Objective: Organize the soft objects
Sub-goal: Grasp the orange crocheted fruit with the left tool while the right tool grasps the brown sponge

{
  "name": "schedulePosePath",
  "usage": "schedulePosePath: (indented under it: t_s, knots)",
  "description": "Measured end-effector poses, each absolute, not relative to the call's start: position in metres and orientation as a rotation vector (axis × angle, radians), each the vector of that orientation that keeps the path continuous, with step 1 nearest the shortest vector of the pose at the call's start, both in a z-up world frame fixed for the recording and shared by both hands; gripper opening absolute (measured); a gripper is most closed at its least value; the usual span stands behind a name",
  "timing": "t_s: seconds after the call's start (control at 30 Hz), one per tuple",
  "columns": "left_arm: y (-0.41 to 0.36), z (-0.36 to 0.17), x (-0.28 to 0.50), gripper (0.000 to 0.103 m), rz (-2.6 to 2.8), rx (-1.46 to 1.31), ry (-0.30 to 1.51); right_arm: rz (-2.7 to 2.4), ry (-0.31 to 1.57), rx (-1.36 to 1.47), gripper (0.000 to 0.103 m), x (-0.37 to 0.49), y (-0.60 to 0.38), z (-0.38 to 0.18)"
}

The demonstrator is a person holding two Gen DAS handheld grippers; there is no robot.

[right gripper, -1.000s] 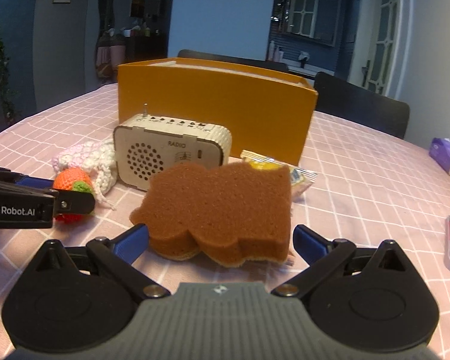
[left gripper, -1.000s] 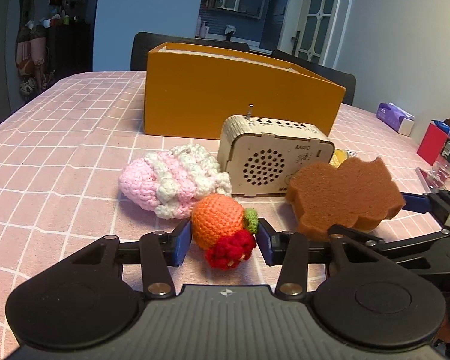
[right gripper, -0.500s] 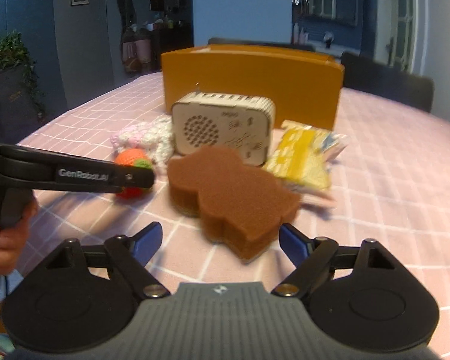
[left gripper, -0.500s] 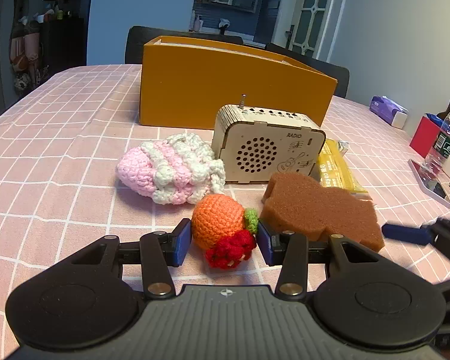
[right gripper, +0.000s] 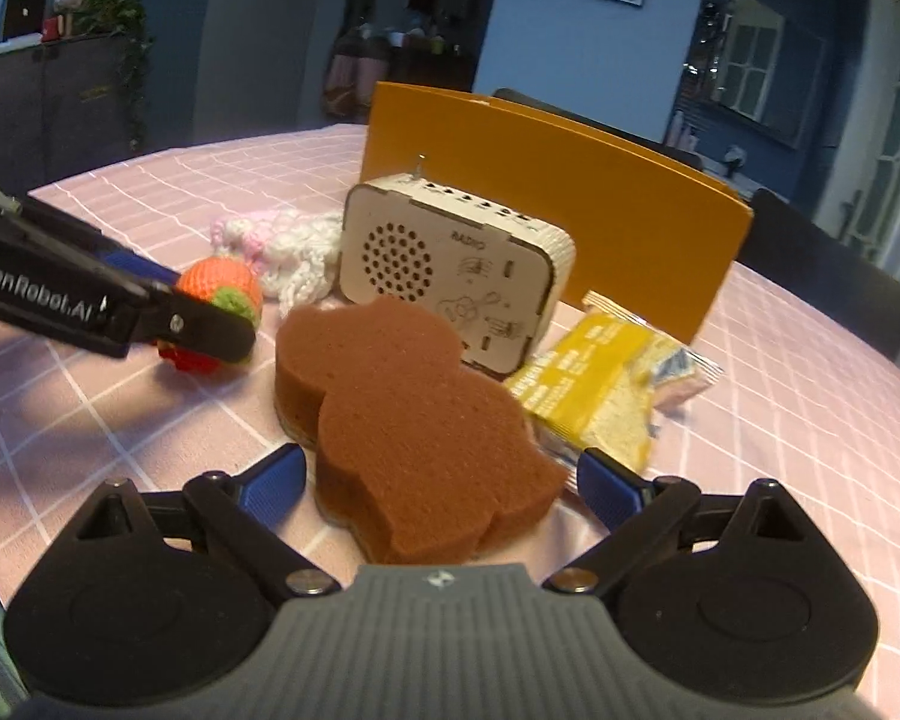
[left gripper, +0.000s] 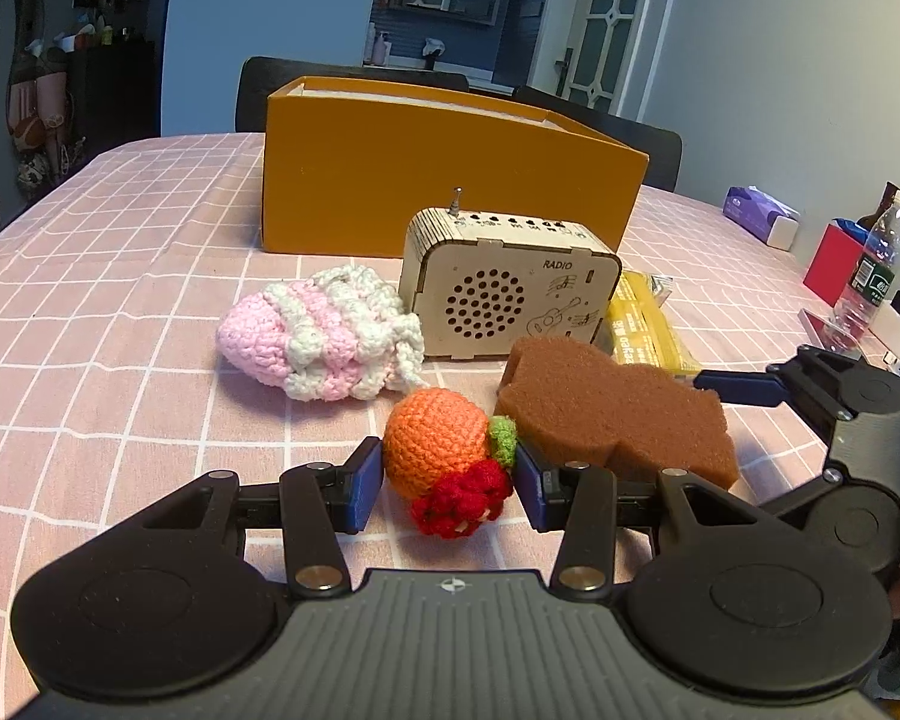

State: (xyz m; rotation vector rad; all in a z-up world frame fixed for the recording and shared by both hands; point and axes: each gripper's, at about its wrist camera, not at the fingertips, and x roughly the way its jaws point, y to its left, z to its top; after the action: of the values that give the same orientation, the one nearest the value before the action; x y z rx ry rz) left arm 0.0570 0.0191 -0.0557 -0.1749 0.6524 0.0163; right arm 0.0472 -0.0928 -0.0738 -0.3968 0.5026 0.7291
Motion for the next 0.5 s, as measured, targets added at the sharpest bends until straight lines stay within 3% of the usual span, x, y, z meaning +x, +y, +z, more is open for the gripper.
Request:
schedulePosePath:
  t_s: [0.23,0.5]
  knots:
    - [0.018,-0.057,0.056,0.052,0.015,-0.173,0.661,0.714,0.534,-0.331,0.077,0.039,-0.094,-0.074]
    - [0.016,-0.058,0.051,0.052,0.011,-0.177,0.657,0.654,0.524,-0.315,0.072,0.011,-0.099,-0.069]
